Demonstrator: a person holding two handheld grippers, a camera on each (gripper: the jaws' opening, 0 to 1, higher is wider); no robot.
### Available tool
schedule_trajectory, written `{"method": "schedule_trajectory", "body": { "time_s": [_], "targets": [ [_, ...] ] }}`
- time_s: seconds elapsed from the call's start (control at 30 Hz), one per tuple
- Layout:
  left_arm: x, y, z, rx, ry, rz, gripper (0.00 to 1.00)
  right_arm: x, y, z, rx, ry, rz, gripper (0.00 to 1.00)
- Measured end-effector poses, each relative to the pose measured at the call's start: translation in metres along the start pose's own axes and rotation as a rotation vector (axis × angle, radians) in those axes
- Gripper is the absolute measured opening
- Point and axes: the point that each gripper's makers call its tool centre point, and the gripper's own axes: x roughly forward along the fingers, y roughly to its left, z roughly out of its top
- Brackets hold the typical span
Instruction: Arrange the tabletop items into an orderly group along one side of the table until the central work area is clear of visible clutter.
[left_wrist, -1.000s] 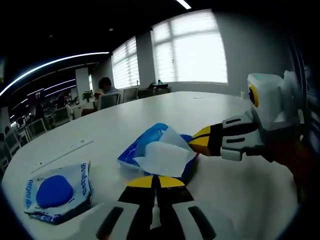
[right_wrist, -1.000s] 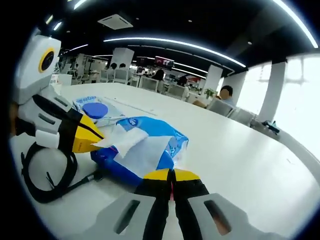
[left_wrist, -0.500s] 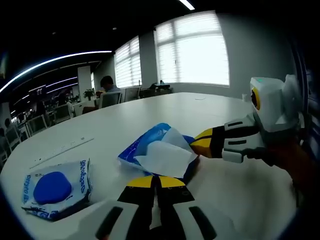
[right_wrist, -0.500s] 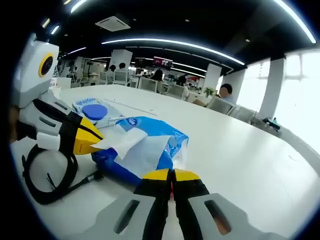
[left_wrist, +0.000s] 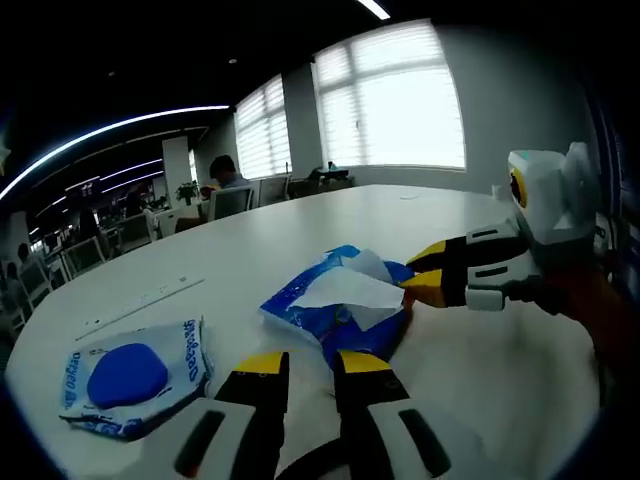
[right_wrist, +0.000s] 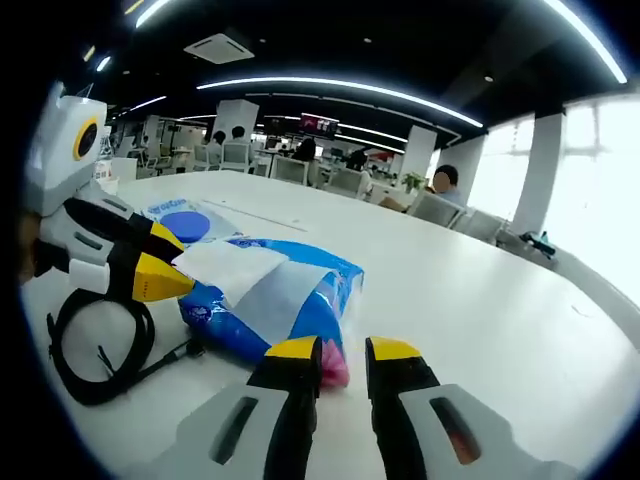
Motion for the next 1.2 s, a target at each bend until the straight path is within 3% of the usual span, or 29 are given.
{"method": "schedule_trajectory", "body": {
  "time_s": [0.23, 0.37, 0.57, 0.83, 1.2],
  "targets": [
    [-0.008, 0.009, 0.005, 0.033, -0.037, 0.041, 0.35, -0.01, 0.0, 0.005, 0.02, -0.018, 0.004, 0.25],
    [-0.016, 0.016, 0.006, 0.04, -0.043, 0.063, 0.51, -0.02, 0.01, 0.019, 0.011, -0.061, 0.027, 0.27],
    [-0.034, 0.031, 0.006, 0.005, -0.04, 0.079, 0.62, -0.029, 0.033, 0.046, -0.009, -0.144, 0.102, 0.4],
    [-0.061, 0.052, 0.006, 0.027, -0.043, 0.108, 0.64, -0.03, 0.053, 0.066, -0.081, -0.175, 0.124, 0.44],
    [-0.093, 0.081, 0.01, -0.023, -0.063, 0.14, 0.67, -0.029, 0.074, 0.073, -0.122, -0.161, 0.156, 0.44]
  ]
}}
